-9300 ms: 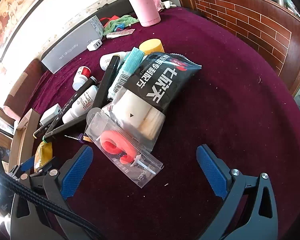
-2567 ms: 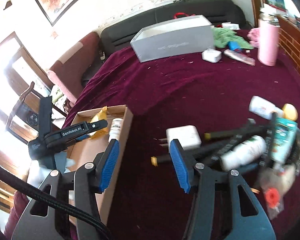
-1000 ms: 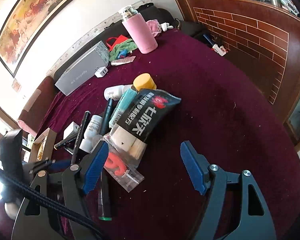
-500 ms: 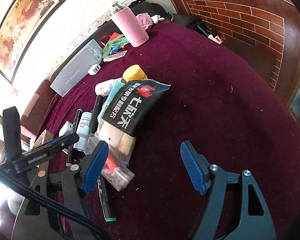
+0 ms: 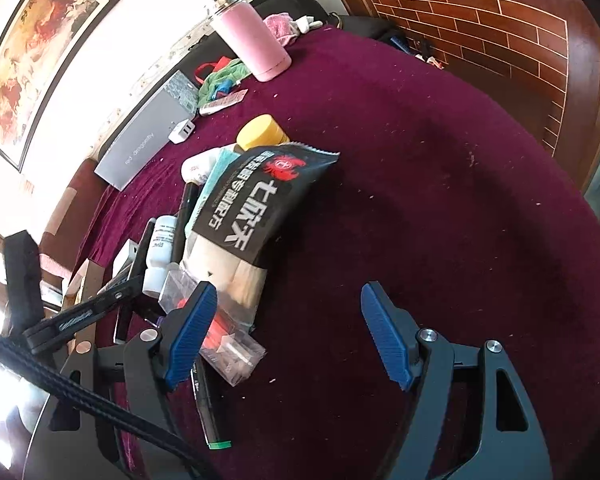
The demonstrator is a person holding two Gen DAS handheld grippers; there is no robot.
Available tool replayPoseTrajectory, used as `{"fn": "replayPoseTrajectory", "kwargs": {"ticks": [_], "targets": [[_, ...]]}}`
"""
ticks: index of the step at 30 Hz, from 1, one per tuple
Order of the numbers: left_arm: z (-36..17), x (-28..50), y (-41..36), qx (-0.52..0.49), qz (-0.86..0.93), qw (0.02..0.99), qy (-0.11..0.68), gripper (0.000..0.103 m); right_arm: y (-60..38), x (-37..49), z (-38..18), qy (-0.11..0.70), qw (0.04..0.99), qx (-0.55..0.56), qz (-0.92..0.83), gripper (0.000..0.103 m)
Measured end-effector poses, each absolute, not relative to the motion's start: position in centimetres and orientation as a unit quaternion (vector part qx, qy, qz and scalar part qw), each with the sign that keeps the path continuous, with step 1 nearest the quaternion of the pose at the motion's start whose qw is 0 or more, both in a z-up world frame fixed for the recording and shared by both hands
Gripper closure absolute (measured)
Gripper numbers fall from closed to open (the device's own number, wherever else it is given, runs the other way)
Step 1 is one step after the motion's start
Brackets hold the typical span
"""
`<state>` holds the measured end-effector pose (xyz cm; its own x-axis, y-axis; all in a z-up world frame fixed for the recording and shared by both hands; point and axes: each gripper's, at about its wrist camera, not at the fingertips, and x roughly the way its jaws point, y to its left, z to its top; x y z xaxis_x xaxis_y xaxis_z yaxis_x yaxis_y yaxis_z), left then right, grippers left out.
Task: Organize objects
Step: 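Grasp a purple-capped black marker with the right gripper while the left holds its marker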
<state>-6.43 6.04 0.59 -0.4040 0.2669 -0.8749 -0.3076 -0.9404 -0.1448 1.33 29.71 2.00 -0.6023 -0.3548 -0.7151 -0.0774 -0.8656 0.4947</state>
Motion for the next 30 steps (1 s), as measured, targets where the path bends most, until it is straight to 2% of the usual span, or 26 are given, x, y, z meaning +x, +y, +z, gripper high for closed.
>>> {"fn": "replayPoseTrajectory", "kwargs": {"ticks": [4,11,15,23,30], "targets": [[0.6,-6.1,7.3,-0.508,0.844,0.17,0.036,0.092,29.5,1.5,2.3,-0.241,0.08,0.439,-0.862,0.028],[3.2,-1.5,3.8,-0.469,0.853,0.226,-0.047,0.092,28.4,1.7,3.7,-0.216,0.093,0.434,-0.87,0.028],[5.9,2.8,-0.5,-0.432,0.864,0.238,-0.101,0.092,25.6,1.4,5.1,-0.182,0.138,0.43,-0.873,0.028],[7.9,8.4,-7.7,-0.396,0.873,0.223,-0.177,0.091,12.6,-0.2,5.9,0.04,0.228,0.448,-0.863,0.029],[7.4,10.8,-11.8,-0.381,0.883,0.198,-0.188,0.091,6.4,-3.3,3.4,0.151,0.228,0.476,-0.836,0.03]]}}
